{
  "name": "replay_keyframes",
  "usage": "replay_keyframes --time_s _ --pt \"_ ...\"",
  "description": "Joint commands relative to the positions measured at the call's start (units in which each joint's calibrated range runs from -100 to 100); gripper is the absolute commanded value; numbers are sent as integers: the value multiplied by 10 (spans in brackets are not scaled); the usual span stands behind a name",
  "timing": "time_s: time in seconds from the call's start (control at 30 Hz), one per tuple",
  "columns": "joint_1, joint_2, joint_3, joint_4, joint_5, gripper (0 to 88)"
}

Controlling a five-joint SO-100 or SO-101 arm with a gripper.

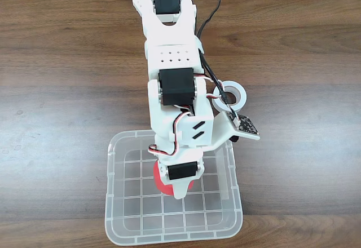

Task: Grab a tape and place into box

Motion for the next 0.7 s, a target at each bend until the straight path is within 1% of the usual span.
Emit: replay_keyframes --time_s 0.0,0.07,0.1,0.13,0.3,0.57,0.67 --pt "0 -14 -59 -16 -3 127" --pt "2 -12 -59 -12 -3 205" --pt "2 -12 -59 -8 -3 229" --pt "1 -12 -58 -5 -3 234" --pt "0 -14 -59 45 -3 233" --pt "6 -21 -59 47 -3 203" --pt "6 -36 -60 65 -3 167"
